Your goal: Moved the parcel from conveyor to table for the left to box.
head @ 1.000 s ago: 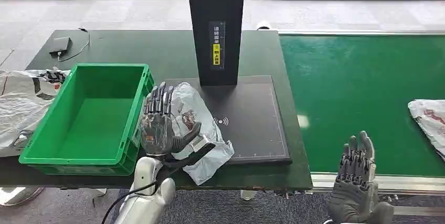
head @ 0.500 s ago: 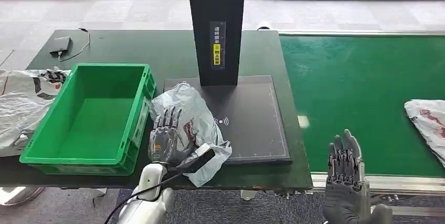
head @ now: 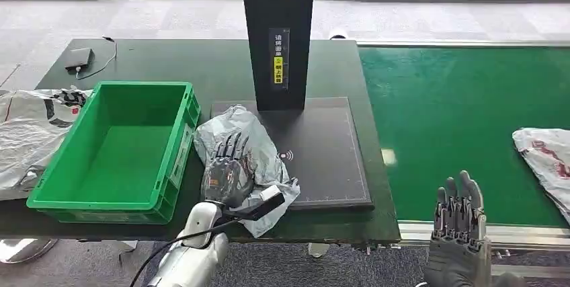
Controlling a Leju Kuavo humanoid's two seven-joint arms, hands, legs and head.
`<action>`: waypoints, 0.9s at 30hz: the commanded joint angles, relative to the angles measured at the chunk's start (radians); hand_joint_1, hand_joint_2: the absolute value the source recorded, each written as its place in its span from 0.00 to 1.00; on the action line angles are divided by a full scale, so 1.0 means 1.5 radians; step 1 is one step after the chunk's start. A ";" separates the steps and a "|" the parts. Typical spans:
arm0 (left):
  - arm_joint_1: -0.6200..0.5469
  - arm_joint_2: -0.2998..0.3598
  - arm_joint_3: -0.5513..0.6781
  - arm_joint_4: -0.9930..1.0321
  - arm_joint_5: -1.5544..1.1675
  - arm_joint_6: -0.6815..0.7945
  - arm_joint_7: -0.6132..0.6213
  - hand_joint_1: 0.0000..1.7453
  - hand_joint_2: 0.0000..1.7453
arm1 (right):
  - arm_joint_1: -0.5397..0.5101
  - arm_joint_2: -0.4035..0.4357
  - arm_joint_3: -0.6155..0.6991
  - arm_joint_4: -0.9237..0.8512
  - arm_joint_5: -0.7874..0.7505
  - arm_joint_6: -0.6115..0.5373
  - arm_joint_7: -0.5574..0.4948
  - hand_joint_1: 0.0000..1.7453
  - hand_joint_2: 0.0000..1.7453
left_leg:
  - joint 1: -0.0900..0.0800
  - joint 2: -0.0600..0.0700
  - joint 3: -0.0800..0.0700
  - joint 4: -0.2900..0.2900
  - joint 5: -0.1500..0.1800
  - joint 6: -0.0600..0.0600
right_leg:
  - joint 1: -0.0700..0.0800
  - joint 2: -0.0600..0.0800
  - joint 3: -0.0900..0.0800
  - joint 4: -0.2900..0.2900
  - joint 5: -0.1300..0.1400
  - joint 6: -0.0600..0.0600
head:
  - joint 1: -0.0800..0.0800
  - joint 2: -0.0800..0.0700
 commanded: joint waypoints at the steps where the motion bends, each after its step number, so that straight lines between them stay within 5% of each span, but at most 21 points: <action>1: -0.022 -0.002 -0.003 0.049 0.044 -0.009 -0.083 1.00 1.00 | -0.004 0.024 -0.040 0.006 -0.017 -0.001 -0.003 0.00 0.00 | 0.001 0.000 0.000 0.000 0.000 0.000 | 0.001 0.000 0.000 -0.001 0.000 -0.001 | 0.000 0.000; 27: -0.054 -0.020 -0.036 0.107 0.032 -0.075 -0.069 1.00 1.00 | -0.041 0.064 -0.038 -0.012 0.004 -0.024 0.010 0.00 0.00 | 0.000 0.000 0.000 -0.001 0.000 0.000 | 0.000 0.001 -0.001 -0.001 0.000 -0.001 | 0.000 0.000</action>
